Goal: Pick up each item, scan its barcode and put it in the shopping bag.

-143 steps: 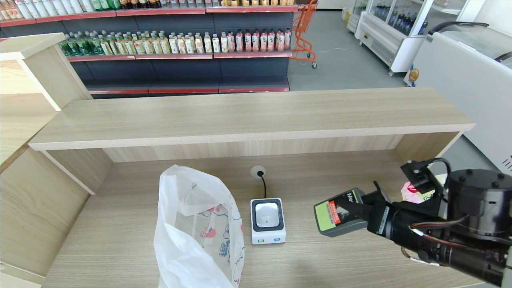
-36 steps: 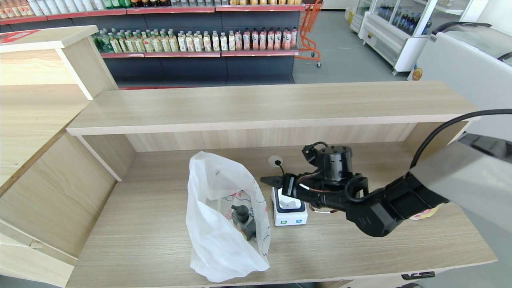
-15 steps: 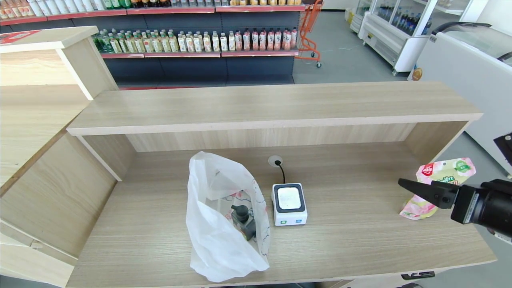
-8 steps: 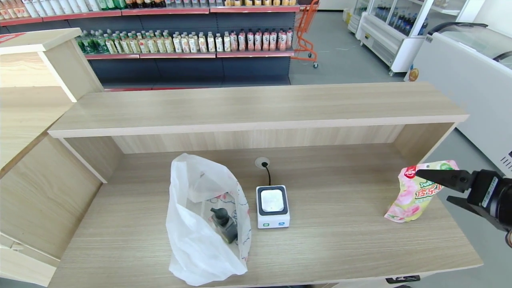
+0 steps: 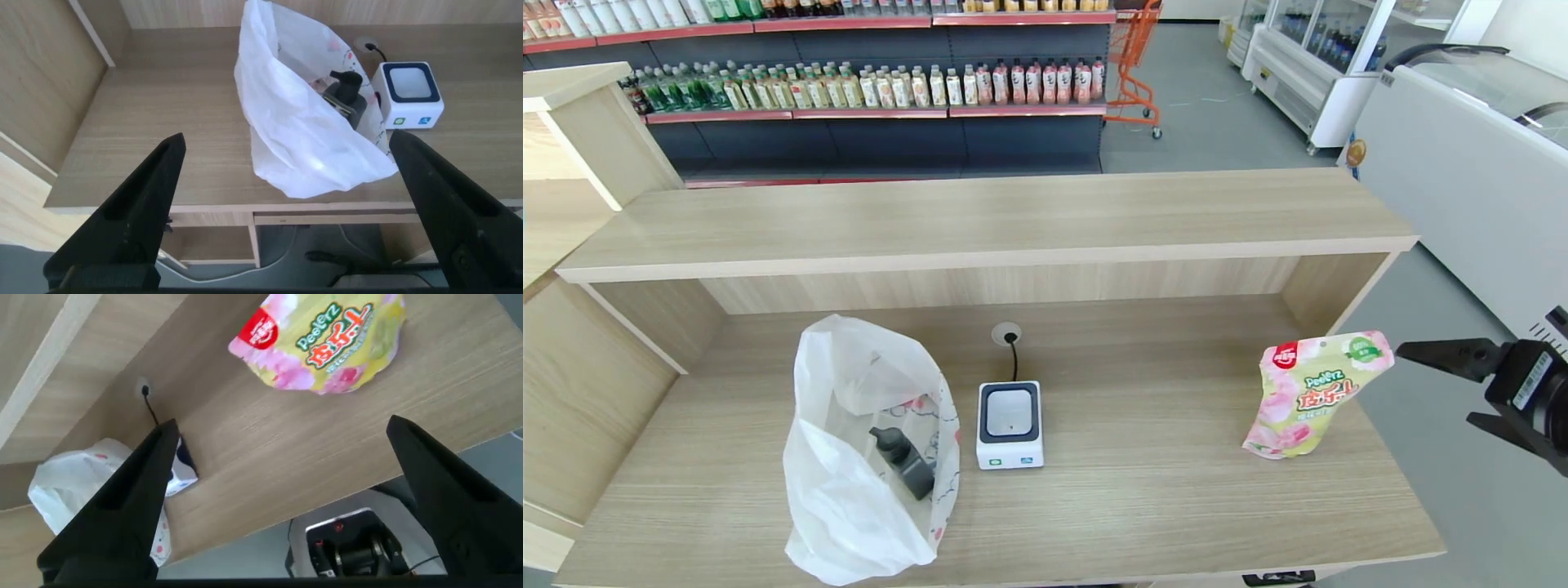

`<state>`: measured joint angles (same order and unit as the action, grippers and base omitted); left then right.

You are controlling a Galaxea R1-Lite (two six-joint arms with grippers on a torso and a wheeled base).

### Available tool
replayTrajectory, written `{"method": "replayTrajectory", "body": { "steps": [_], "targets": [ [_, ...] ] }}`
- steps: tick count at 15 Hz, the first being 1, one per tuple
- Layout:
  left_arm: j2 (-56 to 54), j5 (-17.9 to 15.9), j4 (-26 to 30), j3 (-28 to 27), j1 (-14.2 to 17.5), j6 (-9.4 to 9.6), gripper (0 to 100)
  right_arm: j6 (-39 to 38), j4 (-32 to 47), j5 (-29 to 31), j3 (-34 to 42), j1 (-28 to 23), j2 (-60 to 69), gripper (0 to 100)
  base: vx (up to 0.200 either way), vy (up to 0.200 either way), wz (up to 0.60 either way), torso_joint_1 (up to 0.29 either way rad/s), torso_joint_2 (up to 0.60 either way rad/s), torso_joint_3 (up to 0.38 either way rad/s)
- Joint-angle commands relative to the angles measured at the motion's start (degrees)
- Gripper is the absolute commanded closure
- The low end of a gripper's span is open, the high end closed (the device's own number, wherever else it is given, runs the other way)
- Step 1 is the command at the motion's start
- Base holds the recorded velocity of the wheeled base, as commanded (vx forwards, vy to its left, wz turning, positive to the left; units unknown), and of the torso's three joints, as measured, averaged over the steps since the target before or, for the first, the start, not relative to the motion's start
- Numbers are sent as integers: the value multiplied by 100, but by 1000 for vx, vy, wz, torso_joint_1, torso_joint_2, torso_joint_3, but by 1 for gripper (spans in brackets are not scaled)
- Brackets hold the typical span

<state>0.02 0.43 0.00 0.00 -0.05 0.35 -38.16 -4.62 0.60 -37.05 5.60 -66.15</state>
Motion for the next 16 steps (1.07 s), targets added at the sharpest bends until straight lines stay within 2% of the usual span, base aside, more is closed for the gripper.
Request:
{"method": "replayTrajectory", "body": {
  "steps": [1,3,6,7,12,16],
  "targets": [
    [-2,1,0,0,-4,0,0,-350,67,213,-268,-23,-320,0,0,0,0,0,0,0],
    [-2,1,0,0,5,0,0,-1159,321,608,-1094,-366,-1155,0,0,0,0,0,0,0],
    [-2,1,0,0,5,0,0,-2636,1710,740,-2421,-586,-2122,0,0,0,0,0,0,0],
    [-2,1,0,0,5,0,0,-2838,1886,749,-2571,-603,-2359,0,0,0,0,0,0,0],
    [-2,1,0,0,-4,0,0,-3049,1921,925,-2922,-656,-3343,0,0,0,0,0,0,0],
    [-2,1,0,0,5,0,0,-3040,1622,898,-3212,-516,-4143,0,0,0,0,0,0,0]
  ]
}}
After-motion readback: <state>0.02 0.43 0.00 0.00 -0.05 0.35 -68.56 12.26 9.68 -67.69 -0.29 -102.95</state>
